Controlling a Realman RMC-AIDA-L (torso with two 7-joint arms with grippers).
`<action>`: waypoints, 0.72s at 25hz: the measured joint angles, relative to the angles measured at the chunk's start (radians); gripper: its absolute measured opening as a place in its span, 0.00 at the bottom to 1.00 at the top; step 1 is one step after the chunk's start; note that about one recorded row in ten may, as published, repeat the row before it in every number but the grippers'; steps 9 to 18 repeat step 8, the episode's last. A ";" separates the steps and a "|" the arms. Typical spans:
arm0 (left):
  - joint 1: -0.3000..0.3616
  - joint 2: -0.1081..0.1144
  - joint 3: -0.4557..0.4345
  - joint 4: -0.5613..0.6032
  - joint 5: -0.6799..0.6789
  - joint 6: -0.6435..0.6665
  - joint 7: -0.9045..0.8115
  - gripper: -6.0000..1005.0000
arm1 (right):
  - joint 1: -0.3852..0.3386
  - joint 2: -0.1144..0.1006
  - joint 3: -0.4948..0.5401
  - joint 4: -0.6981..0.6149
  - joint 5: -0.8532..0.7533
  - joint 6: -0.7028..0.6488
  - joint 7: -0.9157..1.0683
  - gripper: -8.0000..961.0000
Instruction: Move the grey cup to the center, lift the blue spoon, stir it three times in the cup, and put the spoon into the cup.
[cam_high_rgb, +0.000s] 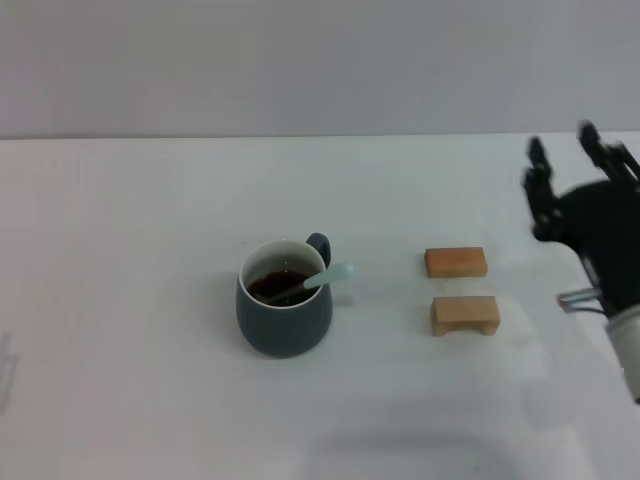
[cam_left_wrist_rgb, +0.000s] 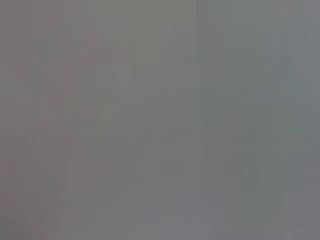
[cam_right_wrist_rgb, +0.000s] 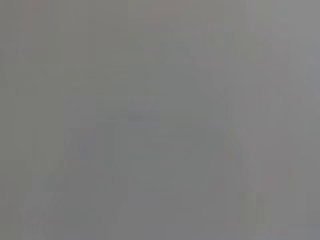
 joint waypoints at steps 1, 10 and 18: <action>0.000 0.000 -0.003 0.000 0.000 0.002 -0.001 0.68 | -0.001 -0.001 -0.008 -0.014 0.028 -0.012 0.000 0.60; -0.004 0.002 -0.007 0.002 0.000 0.020 -0.072 0.68 | -0.020 0.000 -0.062 -0.131 0.110 -0.168 0.136 0.62; -0.004 0.002 -0.007 0.002 0.000 0.020 -0.072 0.68 | -0.020 0.000 -0.062 -0.131 0.110 -0.168 0.136 0.62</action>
